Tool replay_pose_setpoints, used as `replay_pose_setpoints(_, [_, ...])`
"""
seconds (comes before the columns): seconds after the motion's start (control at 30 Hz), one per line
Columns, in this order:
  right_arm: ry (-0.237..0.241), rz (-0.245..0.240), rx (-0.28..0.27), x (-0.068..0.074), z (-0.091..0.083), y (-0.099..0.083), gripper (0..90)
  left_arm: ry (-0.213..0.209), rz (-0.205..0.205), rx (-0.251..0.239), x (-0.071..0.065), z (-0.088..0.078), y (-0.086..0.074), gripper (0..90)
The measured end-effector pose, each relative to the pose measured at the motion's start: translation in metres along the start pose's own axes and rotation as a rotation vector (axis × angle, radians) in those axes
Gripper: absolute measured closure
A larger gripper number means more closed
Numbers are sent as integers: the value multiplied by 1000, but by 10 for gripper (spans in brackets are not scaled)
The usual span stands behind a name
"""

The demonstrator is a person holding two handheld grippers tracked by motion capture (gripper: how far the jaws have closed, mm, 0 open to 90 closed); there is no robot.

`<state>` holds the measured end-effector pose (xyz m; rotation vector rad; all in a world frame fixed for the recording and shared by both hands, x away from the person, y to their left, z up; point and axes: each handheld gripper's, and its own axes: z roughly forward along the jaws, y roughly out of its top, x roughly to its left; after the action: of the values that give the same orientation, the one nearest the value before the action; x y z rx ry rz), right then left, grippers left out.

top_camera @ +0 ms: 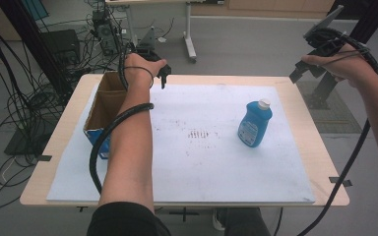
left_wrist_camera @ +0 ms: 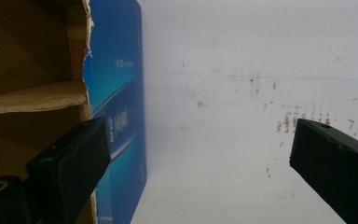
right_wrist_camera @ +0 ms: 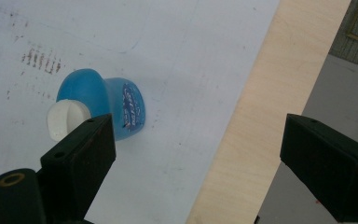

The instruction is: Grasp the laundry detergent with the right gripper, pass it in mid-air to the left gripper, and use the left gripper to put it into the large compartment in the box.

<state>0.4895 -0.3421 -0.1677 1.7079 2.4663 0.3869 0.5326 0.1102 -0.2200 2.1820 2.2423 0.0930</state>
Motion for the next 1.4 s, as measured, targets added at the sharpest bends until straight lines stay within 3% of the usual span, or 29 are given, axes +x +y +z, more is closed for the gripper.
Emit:
replay_pose_setpoints(1.2, [3, -14, -4, -5, 0, -9, 104, 4, -2, -11, 0, -6, -3, 55])
replay_pose_setpoints(1.4, [12, -17, -4, -6, 2, -11, 103, 6, 15, -6, -2, -7, -4, 55])
